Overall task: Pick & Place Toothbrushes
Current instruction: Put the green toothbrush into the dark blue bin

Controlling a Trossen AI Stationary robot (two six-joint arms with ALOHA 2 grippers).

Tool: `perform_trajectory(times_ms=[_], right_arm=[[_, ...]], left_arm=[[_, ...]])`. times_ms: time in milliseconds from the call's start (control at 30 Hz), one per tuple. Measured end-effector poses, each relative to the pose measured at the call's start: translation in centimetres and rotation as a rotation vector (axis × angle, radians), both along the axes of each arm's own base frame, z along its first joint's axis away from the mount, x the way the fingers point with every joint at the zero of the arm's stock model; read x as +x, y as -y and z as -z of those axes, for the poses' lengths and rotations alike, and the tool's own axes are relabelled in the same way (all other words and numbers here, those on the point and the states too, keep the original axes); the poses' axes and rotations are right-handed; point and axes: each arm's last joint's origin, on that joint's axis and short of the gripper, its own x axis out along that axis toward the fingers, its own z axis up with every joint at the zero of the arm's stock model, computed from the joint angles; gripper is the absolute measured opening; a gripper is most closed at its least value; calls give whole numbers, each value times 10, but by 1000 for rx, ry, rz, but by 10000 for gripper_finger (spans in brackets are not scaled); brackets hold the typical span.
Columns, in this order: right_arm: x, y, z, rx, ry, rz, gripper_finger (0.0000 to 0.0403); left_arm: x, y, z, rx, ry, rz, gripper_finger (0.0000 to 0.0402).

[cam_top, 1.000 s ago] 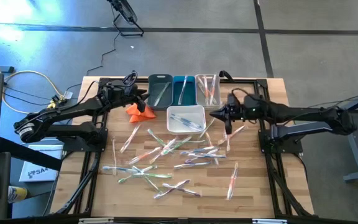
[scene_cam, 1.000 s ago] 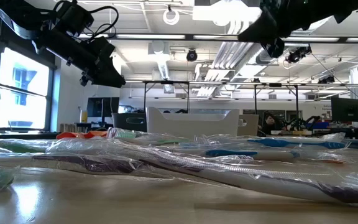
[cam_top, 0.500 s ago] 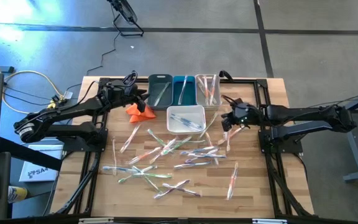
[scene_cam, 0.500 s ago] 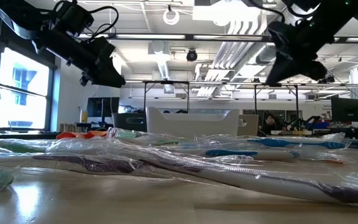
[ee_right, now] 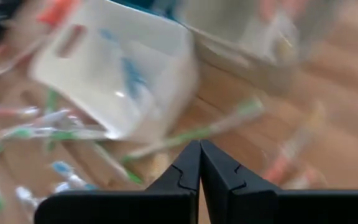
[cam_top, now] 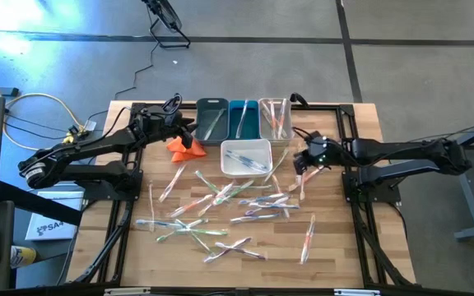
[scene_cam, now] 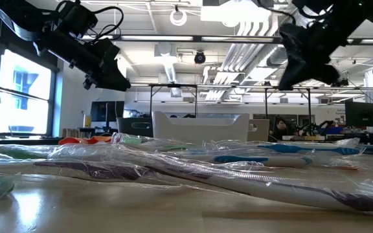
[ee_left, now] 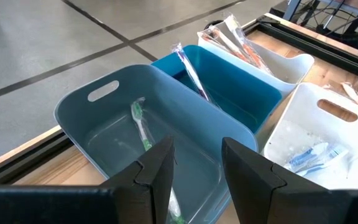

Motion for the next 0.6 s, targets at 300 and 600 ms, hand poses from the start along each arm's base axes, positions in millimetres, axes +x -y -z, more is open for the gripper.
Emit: perform_trajectory(times_ms=[300,600], right_arm=[[28,8,3,-191,-36,-229,3],[56,23,0,-366,-330,-472,2]], left_arm=[[0,0,0,3,2,-3,133],[0,0,0,3,2,-4,133]])
